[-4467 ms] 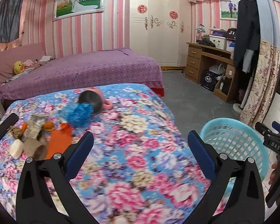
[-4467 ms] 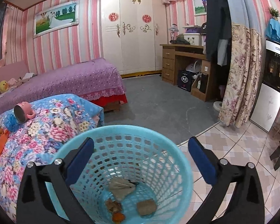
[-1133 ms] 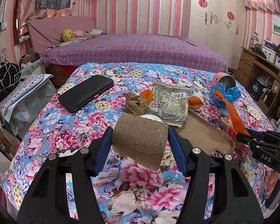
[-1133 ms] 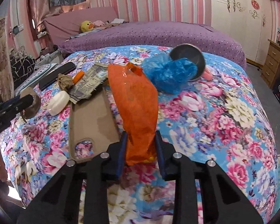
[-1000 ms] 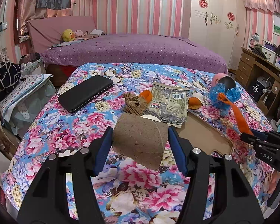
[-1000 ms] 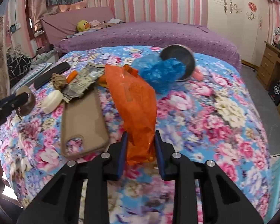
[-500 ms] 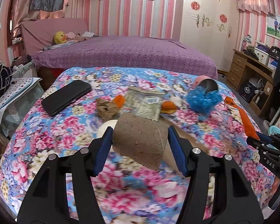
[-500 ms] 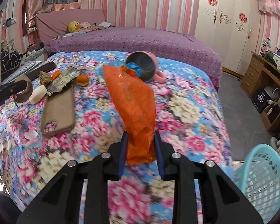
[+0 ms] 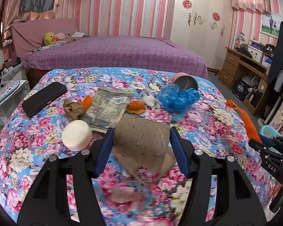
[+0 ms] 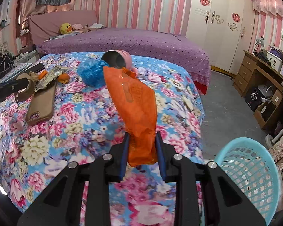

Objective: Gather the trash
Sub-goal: 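Carry the cardboard sleeve and orange bag with both tools over the blue basket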

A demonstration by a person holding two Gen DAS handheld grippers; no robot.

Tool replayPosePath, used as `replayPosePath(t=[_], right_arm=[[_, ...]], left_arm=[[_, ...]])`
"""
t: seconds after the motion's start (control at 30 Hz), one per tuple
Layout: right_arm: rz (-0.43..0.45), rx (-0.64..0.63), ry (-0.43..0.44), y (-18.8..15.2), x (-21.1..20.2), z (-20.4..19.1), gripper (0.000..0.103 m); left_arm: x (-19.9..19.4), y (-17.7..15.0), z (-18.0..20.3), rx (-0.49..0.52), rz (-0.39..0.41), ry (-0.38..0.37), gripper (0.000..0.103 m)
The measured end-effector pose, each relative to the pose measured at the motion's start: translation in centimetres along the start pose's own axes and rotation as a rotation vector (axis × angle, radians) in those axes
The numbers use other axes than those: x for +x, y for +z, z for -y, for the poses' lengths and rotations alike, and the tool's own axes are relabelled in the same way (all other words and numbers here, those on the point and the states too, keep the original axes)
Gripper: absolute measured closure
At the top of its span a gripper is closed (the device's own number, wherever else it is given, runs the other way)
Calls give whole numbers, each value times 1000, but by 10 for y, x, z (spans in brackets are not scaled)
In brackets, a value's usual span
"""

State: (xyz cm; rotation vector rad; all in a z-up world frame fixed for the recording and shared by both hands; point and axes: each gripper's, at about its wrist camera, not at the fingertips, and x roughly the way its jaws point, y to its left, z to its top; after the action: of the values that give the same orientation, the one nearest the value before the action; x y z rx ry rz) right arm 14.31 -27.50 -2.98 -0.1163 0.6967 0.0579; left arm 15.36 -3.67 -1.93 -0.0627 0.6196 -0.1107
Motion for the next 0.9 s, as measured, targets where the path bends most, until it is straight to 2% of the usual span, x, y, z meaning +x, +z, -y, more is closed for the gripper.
replayPosePath(t=[0.5, 0.67, 0.8, 0.9], right_arm=[[30, 70, -59, -16, -25, 64, 76], [41, 119, -115, -28, -39, 104, 76], [55, 167, -154, -39, -52, 135, 76], [58, 195, -193, -49, -62, 157, 76]], left_arm=[[7, -6, 58, 42, -8, -59, 44], [2, -5, 92, 61, 6, -111, 44], [-2, -7, 135, 127, 25, -138, 44], [-4, -11, 166, 138, 30, -180, 44]])
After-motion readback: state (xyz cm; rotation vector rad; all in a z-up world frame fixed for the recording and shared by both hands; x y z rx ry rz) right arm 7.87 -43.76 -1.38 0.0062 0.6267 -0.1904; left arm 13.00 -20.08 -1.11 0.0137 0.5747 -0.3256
